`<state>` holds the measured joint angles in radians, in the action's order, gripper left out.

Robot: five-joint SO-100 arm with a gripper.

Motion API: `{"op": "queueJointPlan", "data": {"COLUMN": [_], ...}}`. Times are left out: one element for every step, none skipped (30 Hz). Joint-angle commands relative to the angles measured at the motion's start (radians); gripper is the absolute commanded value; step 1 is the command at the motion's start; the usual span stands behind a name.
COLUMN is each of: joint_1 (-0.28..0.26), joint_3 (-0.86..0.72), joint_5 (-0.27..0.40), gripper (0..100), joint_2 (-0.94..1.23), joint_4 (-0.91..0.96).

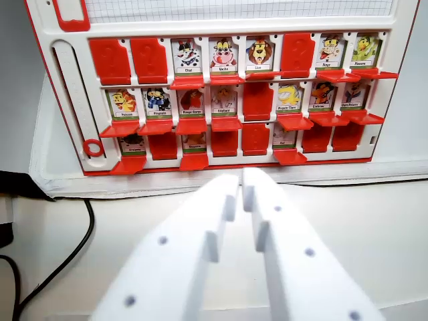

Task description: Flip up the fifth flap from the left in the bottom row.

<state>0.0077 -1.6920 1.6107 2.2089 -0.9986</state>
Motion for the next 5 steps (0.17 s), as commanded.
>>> {"op": "queueJointPlan", "data": {"joint_1": [0.005,0.005,0.005,0.005,0.005], "joint_3": [0.114,0.114,0.112,0.112,0.112], "joint_5": [-0.012,-0.012,-0.012,-0.012,-0.012], "gripper": [0,0,0,0,0], "joint_2": [0.051,0.051,0.051,0.051,0.051], "joint_4": [-0.005,-0.005,-0.005,-0.002,0.000]}}
